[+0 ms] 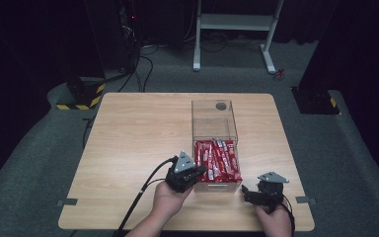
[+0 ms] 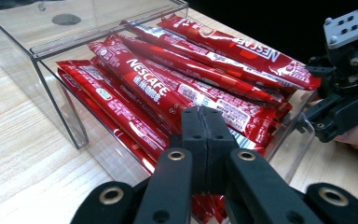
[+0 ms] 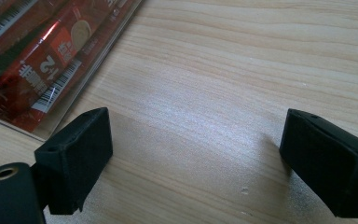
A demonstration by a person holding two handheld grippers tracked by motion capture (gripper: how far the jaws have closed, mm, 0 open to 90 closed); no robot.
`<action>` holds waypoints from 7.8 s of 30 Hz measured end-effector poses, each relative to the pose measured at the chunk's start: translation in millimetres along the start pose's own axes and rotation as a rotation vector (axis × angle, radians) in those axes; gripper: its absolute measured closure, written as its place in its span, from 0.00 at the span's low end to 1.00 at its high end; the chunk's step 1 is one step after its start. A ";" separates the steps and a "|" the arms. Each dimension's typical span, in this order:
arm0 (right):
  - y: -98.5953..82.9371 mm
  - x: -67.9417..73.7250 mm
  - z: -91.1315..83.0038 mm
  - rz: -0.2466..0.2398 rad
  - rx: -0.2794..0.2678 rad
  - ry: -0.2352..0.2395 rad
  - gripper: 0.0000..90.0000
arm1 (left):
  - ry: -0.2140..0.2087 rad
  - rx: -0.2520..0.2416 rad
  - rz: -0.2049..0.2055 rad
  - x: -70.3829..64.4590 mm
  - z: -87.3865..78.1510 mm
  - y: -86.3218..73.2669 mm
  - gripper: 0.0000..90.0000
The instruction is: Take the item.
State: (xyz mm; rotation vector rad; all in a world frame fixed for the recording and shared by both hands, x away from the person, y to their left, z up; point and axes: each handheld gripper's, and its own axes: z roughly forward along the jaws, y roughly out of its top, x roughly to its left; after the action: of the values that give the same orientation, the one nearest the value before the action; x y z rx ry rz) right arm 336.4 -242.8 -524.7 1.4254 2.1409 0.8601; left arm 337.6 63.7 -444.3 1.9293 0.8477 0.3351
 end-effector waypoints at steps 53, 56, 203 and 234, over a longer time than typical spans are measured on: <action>-0.3 1.0 -0.4 0.000 -0.005 0.003 0.12 | -0.065 -0.155 -0.021 36.1 -57.4 -14.2 1.00; -0.3 1.0 -0.5 0.000 -0.005 0.003 0.12 | -0.052 -0.153 -0.026 40.1 -58.4 -15.3 1.00; -0.4 1.5 -0.9 -0.003 -0.007 0.011 0.14 | 0.107 0.046 -0.105 107.3 -27.4 -70.7 0.56; -0.3 1.5 -0.8 -0.021 -0.007 0.023 0.14 | 0.198 0.025 -0.114 125.6 -76.8 -76.3 0.28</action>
State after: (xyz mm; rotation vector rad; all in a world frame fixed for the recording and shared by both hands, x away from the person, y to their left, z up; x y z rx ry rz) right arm 335.1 -241.7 -524.3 1.3940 2.1639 0.8801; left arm 353.6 223.2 -486.8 1.8830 1.0913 0.4537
